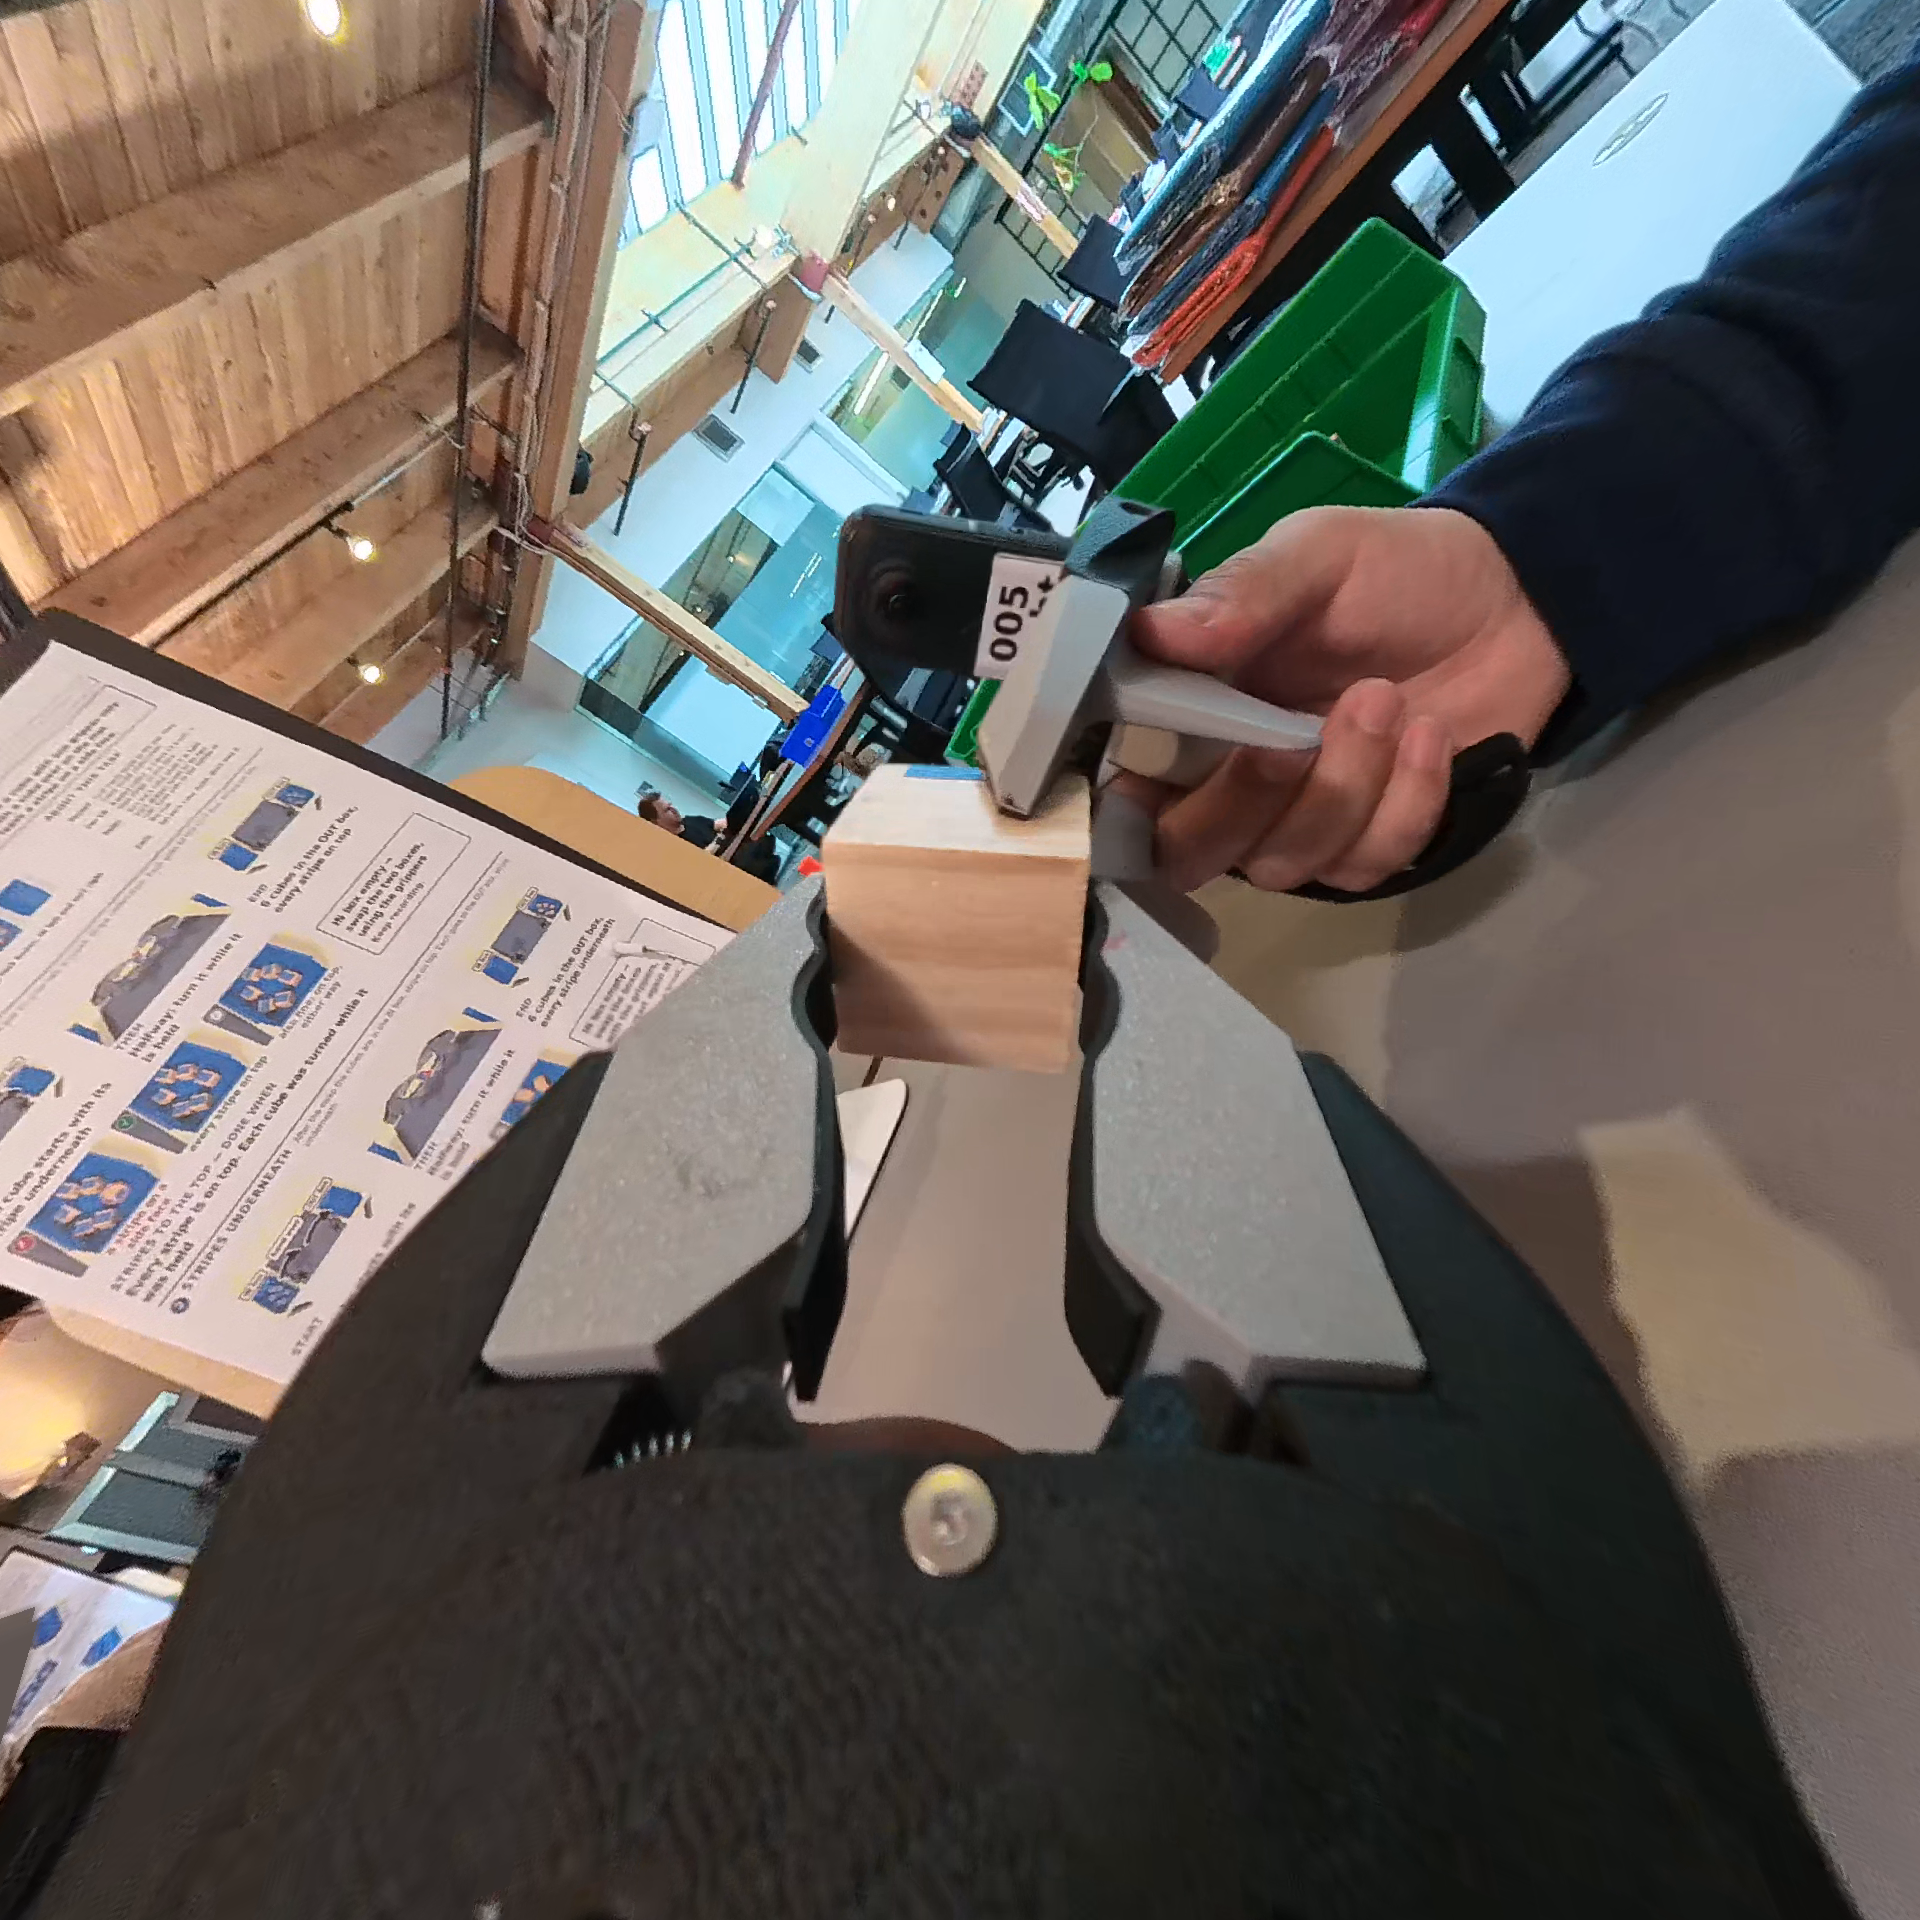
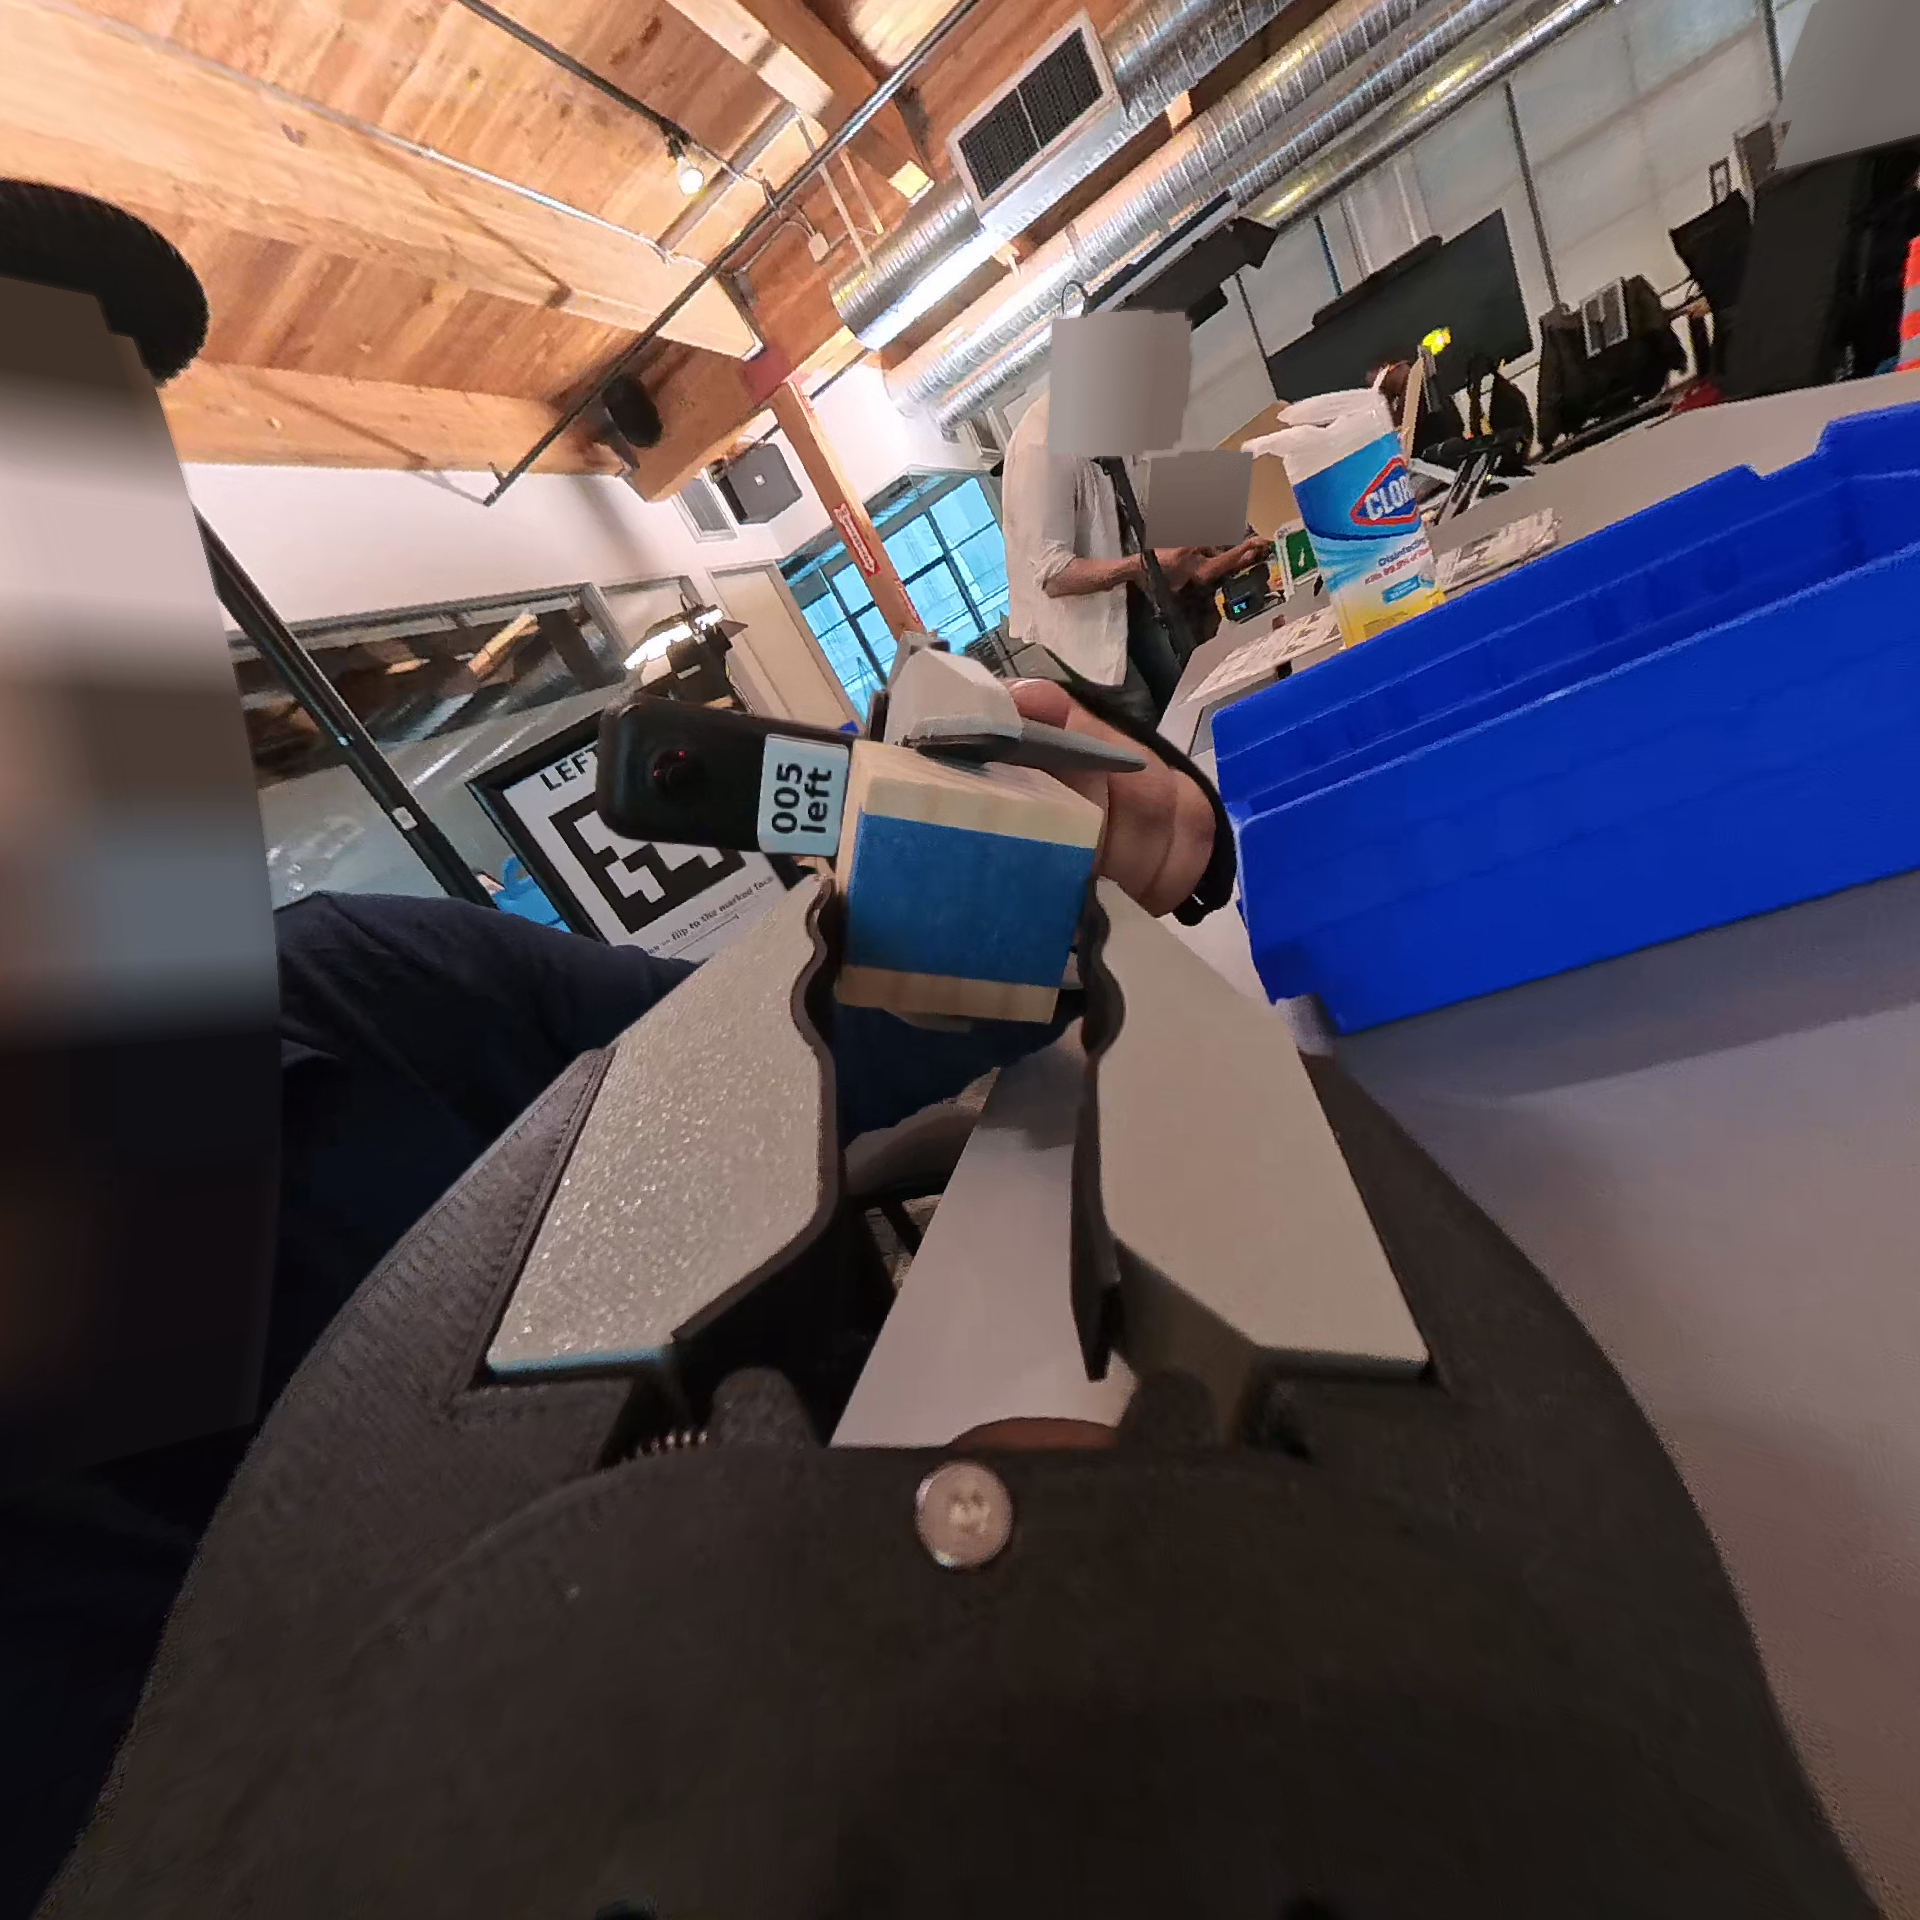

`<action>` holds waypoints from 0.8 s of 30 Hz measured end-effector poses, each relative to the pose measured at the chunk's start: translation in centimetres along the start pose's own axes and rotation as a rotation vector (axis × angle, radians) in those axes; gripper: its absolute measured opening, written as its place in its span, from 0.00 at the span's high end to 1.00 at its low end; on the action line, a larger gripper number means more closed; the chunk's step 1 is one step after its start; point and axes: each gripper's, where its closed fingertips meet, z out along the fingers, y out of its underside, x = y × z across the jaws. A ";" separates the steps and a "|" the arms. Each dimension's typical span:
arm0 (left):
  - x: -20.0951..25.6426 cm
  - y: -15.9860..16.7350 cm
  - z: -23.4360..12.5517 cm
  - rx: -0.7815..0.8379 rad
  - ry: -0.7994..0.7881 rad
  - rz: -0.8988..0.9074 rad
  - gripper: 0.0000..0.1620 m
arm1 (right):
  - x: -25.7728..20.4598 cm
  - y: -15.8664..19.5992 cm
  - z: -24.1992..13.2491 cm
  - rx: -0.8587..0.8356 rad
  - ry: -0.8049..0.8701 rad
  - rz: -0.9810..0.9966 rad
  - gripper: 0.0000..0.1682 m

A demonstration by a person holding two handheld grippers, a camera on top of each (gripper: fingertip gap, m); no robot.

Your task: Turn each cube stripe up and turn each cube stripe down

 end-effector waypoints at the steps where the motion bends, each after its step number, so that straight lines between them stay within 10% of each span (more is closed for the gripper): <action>1: 0.0 0.2 0.1 -0.006 -0.001 -0.002 0.73 | 0.2 0.0 -0.1 0.002 0.000 0.019 0.74; 15: 0.3 1.0 0.3 0.030 -0.106 0.098 0.73 | 1.0 0.3 -0.4 -0.028 0.017 0.066 0.76; 24: -0.7 1.8 0.7 0.032 -0.097 -0.432 0.66 | 1.3 -1.9 -4.0 -0.045 0.416 -0.120 0.76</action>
